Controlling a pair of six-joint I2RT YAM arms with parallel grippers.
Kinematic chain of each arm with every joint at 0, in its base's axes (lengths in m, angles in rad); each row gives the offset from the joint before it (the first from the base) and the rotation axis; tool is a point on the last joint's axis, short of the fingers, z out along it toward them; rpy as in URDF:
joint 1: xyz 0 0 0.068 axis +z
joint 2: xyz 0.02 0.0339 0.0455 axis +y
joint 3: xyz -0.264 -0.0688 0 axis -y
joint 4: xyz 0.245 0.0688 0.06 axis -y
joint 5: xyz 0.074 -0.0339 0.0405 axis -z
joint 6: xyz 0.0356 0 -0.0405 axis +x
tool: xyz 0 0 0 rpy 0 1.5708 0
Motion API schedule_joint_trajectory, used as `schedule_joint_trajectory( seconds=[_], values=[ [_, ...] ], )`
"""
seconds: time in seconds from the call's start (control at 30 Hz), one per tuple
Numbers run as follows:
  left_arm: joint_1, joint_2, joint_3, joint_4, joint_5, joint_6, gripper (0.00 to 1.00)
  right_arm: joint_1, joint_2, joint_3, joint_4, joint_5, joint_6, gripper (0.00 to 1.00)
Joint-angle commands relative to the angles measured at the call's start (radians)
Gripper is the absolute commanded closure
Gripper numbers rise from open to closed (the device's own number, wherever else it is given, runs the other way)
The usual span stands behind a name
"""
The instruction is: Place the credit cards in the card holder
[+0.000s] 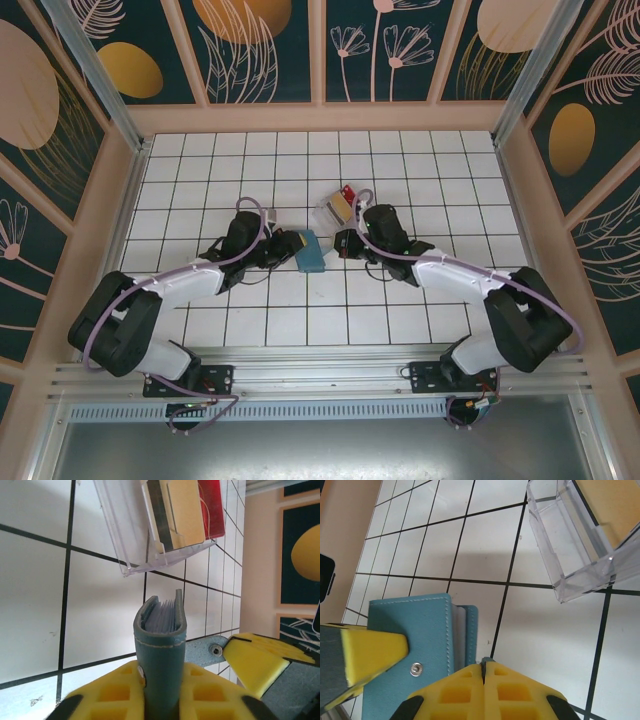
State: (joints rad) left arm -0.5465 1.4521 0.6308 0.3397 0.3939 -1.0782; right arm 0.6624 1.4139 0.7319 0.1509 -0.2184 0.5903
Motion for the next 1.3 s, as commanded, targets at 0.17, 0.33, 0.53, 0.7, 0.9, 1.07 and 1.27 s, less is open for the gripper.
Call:
schedule_joint_trajectory(
  seconds=[0.17,0.33,0.53,0.7,0.9,1.07,1.27],
  values=[
    [0.000,0.050,0.048,-0.103,-0.041,0.082,0.36,-0.007,-0.143,0.014,-0.046,-0.013,0.007,1.00],
    [-0.001,0.086,0.028,-0.062,-0.029,0.066,0.33,-0.006,-0.113,0.016,-0.066,-0.046,-0.011,1.00],
    [-0.001,0.094,-0.009,-0.007,0.000,0.035,0.33,-0.007,-0.101,-0.022,-0.031,-0.045,0.006,1.00],
    [-0.001,0.105,-0.006,-0.029,0.005,0.058,0.33,-0.017,-0.121,-0.004,-0.108,-0.002,-0.004,1.00],
    [0.000,0.136,0.019,-0.032,0.015,0.072,0.34,-0.057,-0.166,0.008,-0.269,-0.038,0.045,1.00],
    [0.000,0.174,0.041,-0.014,0.034,0.081,0.34,-0.041,-0.191,-0.023,-0.249,-0.121,0.113,1.00],
    [-0.001,0.188,0.049,-0.002,0.058,0.088,0.35,0.041,-0.139,0.000,-0.142,-0.167,0.196,1.00]
  ],
)
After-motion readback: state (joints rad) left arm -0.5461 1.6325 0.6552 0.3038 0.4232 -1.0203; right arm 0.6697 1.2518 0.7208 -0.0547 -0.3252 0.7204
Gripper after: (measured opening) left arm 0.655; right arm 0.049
